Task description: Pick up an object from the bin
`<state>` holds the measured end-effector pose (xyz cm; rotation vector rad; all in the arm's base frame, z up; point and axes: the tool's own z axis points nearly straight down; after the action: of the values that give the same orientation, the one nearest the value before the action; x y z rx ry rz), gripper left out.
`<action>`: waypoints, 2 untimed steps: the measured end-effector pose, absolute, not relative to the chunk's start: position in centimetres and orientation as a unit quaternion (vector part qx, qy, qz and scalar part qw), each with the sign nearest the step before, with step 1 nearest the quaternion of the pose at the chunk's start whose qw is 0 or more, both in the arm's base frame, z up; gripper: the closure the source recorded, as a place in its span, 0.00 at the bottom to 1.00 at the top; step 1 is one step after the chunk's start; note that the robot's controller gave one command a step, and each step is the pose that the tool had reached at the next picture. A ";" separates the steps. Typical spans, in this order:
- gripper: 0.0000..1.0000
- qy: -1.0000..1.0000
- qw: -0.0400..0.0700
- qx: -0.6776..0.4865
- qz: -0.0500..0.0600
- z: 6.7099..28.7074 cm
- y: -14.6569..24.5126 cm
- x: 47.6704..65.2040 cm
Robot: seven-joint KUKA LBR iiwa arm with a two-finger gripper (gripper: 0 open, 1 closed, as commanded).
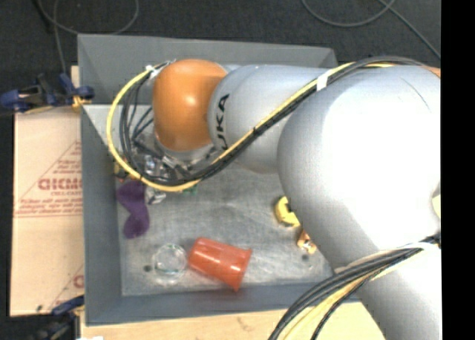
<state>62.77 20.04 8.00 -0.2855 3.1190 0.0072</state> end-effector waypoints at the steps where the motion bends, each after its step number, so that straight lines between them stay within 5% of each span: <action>1: 1.00 0.996 0.005 -0.091 0.002 8.0 20.0 62.8; 2: 1.00 0.995 0.006 -0.095 0.003 8.0 20.0 63.2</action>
Offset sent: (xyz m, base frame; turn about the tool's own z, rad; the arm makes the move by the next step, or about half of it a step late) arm 0.0020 -0.0047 -0.0100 -0.0169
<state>63.17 19.99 7.99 -0.2985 3.1143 0.0103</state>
